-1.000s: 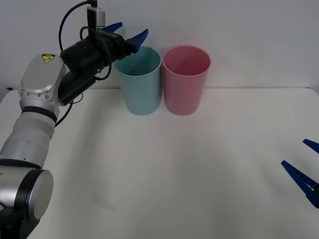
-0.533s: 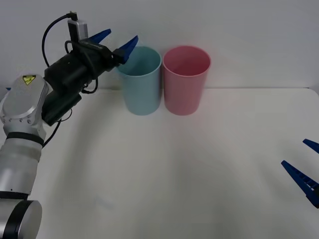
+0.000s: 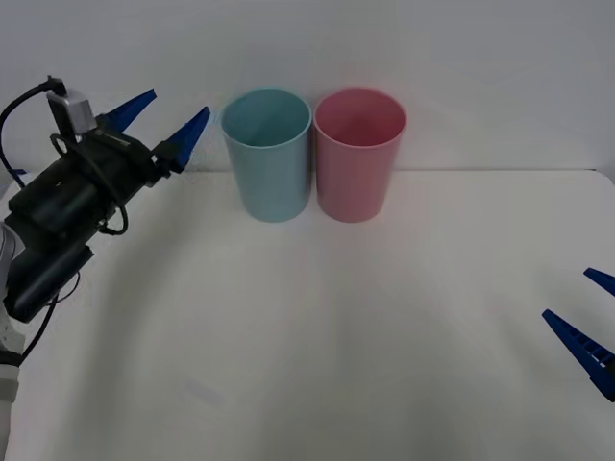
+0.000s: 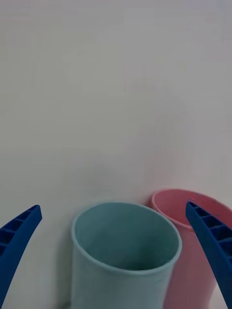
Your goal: Grasp the object on the table and drop it into the matching bin: aluminum can to the light blue bin, PET bottle to the pink bin.
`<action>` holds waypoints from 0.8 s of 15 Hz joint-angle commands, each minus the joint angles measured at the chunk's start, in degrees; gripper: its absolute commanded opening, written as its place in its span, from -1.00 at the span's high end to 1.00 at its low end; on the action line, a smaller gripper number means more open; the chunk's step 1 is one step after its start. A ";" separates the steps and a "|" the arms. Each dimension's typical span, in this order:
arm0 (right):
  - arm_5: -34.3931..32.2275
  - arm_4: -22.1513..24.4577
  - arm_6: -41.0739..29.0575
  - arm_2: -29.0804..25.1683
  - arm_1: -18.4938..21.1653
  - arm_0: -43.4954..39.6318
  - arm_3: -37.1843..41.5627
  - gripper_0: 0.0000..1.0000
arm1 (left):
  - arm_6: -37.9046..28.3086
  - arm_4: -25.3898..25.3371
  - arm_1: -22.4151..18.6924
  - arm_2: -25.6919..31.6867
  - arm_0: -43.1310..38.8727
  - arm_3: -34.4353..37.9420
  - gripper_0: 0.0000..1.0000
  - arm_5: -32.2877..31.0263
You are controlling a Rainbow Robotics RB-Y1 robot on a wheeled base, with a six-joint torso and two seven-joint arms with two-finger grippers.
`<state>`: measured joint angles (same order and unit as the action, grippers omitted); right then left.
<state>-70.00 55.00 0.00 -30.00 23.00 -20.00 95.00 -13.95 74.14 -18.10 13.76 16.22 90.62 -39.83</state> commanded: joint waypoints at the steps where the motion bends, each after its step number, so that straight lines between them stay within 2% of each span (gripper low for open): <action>1: 0.00 0.00 0.00 0.00 0.00 0.00 0.00 -1.00 | 0.77 -1.72 -0.80 4.34 -4.44 2.36 -1.00 -5.17; 6: 0.00 0.00 0.00 0.00 0.00 0.00 0.00 -1.00 | 2.44 -3.74 -1.94 13.04 -12.97 6.23 -1.00 -14.22; 10: 0.00 0.00 0.00 0.00 0.00 0.00 0.00 -1.00 | 4.46 -9.71 -4.75 16.47 -23.69 12.21 -1.00 -15.01; 12: 0.00 0.00 0.00 0.00 0.00 0.00 0.00 -1.00 | 7.89 -12.61 -6.16 18.49 -28.17 12.82 -1.00 -16.68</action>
<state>-70.00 55.00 0.00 -30.00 23.00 -20.00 95.00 -7.21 62.60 -23.80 31.60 -10.46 103.38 -55.84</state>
